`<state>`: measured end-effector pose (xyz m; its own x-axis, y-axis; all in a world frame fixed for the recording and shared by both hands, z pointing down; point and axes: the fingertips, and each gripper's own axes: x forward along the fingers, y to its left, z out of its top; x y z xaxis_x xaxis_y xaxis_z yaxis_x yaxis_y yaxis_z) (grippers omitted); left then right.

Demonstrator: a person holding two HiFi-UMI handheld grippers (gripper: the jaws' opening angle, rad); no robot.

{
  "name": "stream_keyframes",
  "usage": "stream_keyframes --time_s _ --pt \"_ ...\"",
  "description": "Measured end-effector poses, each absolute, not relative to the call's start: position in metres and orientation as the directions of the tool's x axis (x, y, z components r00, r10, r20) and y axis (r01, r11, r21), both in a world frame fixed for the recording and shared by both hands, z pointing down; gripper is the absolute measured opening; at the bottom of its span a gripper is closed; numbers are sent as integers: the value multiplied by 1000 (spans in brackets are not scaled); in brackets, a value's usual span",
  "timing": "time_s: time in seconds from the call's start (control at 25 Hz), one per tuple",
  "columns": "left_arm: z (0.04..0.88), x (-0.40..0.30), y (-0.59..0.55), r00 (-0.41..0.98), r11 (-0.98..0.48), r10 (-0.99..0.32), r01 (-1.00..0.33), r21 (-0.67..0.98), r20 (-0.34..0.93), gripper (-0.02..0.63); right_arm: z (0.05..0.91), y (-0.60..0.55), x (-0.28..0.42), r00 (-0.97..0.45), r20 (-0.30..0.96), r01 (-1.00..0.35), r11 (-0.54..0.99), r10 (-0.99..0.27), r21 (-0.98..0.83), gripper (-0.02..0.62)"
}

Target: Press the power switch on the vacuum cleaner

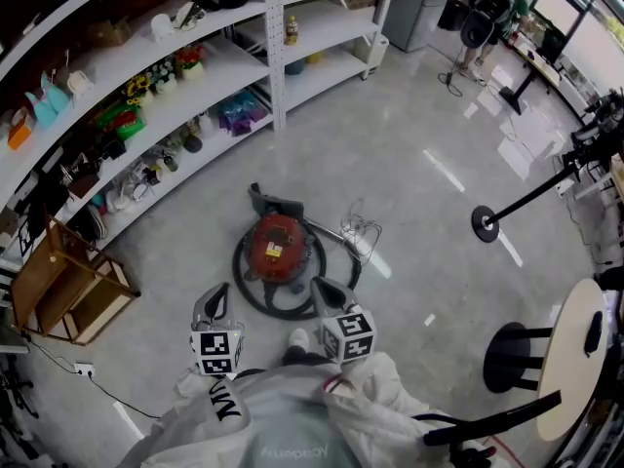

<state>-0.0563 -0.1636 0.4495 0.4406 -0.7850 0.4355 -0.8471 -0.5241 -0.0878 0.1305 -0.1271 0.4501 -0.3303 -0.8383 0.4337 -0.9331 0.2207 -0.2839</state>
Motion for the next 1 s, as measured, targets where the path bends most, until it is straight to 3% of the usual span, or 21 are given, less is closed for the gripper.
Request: stream_keyframes --time_s 1.0 --pt "477 -46 -157 442 -545 -735 -836 -62 514 0 492 -131 143 -321 514 -933 174 -795 -315 0"
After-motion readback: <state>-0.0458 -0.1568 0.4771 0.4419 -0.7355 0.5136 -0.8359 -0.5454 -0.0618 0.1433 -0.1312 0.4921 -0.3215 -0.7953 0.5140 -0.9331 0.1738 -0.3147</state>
